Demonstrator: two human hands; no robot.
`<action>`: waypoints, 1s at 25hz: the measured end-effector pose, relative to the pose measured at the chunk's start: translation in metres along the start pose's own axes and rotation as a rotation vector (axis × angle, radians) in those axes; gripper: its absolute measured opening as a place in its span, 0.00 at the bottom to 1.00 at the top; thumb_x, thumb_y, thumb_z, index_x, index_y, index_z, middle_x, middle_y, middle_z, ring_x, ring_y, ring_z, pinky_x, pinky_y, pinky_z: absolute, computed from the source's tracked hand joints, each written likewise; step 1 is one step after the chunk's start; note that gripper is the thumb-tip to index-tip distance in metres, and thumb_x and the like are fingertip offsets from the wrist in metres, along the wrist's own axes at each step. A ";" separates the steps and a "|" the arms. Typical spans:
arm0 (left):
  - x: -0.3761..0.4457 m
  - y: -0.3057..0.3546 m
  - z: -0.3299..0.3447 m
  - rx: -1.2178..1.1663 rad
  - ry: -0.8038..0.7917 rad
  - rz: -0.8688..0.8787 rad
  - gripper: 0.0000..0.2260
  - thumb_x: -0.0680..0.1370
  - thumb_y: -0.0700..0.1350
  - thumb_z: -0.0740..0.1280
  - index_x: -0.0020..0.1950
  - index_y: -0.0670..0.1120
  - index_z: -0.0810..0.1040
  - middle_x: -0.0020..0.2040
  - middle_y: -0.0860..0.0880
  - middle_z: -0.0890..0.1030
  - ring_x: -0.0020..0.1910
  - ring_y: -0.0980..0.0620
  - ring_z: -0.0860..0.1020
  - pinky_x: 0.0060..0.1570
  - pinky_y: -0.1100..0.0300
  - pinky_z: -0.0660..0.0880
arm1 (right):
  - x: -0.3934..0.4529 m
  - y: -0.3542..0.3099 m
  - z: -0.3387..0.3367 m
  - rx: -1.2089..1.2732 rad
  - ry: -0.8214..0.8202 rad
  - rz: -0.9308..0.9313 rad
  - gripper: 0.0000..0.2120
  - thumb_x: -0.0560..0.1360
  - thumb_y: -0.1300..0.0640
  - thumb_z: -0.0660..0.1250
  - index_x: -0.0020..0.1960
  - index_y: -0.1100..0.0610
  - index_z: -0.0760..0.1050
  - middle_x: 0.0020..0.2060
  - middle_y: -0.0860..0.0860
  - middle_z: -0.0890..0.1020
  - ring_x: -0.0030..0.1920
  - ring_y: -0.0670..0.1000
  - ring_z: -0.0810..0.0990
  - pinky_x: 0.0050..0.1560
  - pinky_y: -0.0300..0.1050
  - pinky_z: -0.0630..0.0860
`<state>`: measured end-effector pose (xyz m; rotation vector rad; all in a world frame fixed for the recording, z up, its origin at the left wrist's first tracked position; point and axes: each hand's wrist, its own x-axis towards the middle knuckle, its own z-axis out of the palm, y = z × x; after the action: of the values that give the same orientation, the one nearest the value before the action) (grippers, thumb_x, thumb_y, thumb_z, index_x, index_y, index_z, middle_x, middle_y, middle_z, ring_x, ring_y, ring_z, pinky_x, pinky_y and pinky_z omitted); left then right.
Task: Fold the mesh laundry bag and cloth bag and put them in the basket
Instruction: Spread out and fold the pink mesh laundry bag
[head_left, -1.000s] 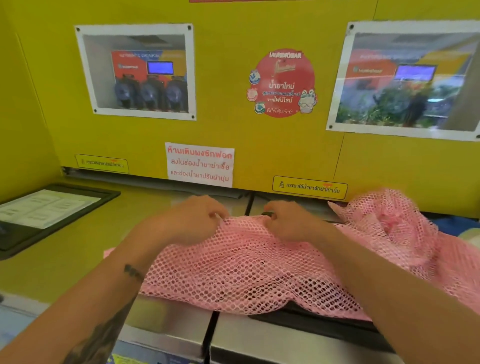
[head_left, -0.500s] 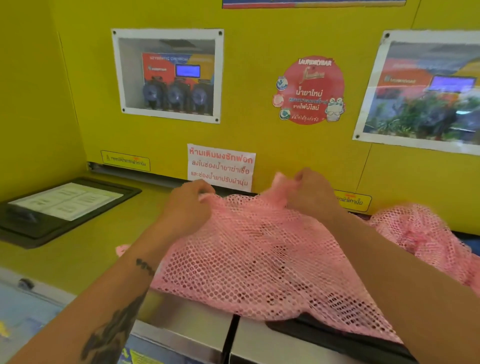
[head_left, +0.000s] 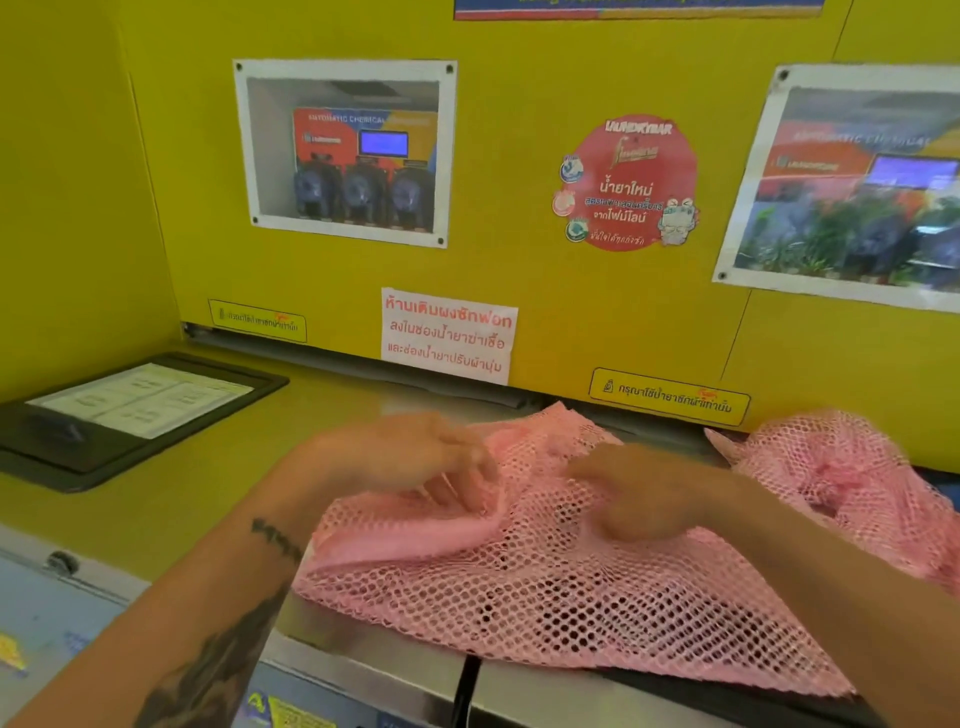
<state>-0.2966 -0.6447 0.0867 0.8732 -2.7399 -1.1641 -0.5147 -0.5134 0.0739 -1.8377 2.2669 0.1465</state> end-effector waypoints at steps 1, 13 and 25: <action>0.008 -0.005 0.000 0.030 0.129 -0.060 0.12 0.83 0.45 0.58 0.58 0.50 0.80 0.48 0.53 0.84 0.47 0.52 0.82 0.49 0.58 0.77 | -0.004 0.002 -0.001 -0.024 0.004 0.021 0.26 0.75 0.59 0.63 0.72 0.52 0.69 0.69 0.49 0.73 0.69 0.52 0.71 0.67 0.49 0.70; 0.060 -0.027 0.000 0.160 0.570 -0.083 0.13 0.79 0.38 0.64 0.59 0.52 0.79 0.55 0.55 0.77 0.38 0.58 0.76 0.34 0.65 0.70 | -0.008 -0.010 0.013 0.198 0.003 -0.051 0.24 0.78 0.52 0.65 0.73 0.46 0.68 0.72 0.49 0.69 0.71 0.53 0.69 0.69 0.48 0.66; 0.051 -0.030 -0.015 0.337 0.326 -0.019 0.24 0.78 0.60 0.61 0.72 0.55 0.69 0.73 0.50 0.70 0.67 0.47 0.73 0.65 0.49 0.70 | 0.065 -0.031 -0.007 0.350 0.463 0.104 0.19 0.75 0.56 0.60 0.65 0.51 0.74 0.64 0.51 0.77 0.58 0.53 0.76 0.58 0.51 0.74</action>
<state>-0.3210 -0.6972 0.0687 1.0155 -2.6894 -0.5053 -0.4981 -0.5833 0.0672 -1.6945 2.4704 -0.6839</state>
